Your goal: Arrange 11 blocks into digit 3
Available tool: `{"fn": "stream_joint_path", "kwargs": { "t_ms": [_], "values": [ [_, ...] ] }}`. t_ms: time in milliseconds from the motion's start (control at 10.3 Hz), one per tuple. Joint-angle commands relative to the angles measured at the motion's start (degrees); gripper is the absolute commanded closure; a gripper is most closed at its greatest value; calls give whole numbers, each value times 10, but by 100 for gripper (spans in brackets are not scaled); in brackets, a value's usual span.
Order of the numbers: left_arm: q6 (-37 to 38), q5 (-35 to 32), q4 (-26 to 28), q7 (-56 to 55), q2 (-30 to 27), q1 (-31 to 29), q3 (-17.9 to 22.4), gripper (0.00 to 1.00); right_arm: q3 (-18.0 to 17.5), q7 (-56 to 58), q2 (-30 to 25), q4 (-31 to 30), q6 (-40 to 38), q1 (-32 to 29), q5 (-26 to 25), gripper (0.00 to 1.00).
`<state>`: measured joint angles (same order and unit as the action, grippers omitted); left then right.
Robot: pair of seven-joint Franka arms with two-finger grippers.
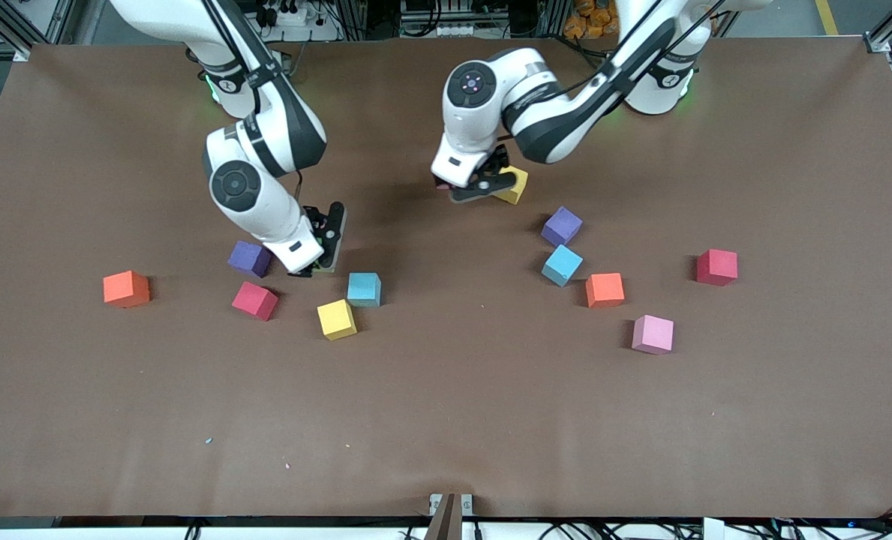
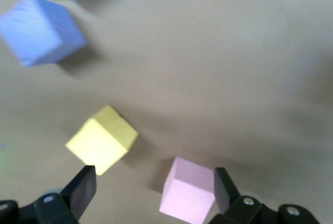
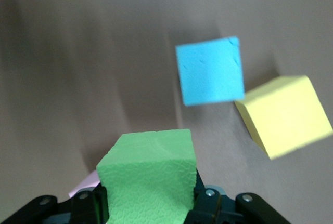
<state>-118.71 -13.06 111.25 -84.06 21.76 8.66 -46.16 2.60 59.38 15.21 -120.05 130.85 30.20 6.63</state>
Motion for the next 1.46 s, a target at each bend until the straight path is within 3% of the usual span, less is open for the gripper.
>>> {"fn": "stream_joint_path", "kwargs": {
  "t_ms": [0,194,680,971,1359],
  "values": [
    [10,16,67,-82,-43,-45,-13,0,-1,3,-19,-13,-5,44,-9,100],
    [-3,29,102,-134,-44,-70,-17,0,-1,-2,-19,-17,-4,87,-12,100],
    [-200,37,235,-255,-59,-73,-20,0,0,-110,-25,-56,-4,209,-13,100],
    [-223,37,251,-285,-49,-73,-19,0,0,-181,-22,-65,5,267,-14,100],
    [-261,37,265,-295,-32,-73,-16,0,-1,-238,-5,-74,48,297,-14,100]
  ]
}}
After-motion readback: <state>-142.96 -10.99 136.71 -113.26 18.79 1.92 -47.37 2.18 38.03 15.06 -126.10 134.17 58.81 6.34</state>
